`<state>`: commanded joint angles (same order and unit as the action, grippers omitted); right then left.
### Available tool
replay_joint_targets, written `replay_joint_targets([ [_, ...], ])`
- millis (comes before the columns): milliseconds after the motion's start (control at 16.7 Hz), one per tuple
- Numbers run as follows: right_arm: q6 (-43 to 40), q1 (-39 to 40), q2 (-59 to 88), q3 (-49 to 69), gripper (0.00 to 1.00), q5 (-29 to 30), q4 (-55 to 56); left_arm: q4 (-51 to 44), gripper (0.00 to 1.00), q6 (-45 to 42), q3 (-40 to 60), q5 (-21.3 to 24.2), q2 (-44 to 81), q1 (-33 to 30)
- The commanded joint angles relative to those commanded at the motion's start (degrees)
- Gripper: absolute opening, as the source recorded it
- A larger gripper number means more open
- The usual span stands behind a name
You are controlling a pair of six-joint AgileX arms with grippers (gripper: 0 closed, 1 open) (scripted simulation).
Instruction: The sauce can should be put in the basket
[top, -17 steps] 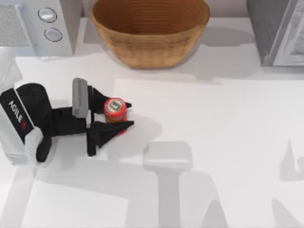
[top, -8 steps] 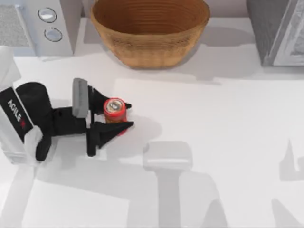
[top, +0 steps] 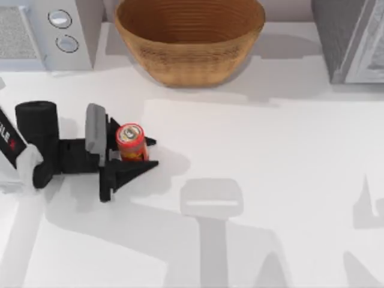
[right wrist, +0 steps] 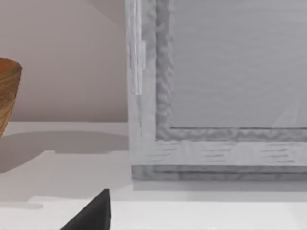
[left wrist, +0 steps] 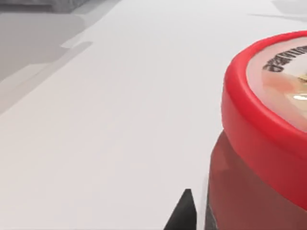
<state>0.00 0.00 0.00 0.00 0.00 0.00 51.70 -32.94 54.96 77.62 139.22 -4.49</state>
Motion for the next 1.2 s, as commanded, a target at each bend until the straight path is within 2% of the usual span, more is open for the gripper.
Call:
replay_joint_targets([
  [300,0.0,0.0,0.0,0.0,1.0,0.0,0.0,-30.5,0.0,-25.9,0.9,1.3,-3.6,3.1],
  [900,0.0,0.0,0.0,0.0,1.0,0.0,0.0,-98.3,0.0,-84.6,3.3,5.1,-10.5,10.0],
  [1200,0.0,0.0,0.0,0.0,1.0,0.0,0.0,-127.0,0.0,-109.7,4.5,6.9,-12.8,12.9],
])
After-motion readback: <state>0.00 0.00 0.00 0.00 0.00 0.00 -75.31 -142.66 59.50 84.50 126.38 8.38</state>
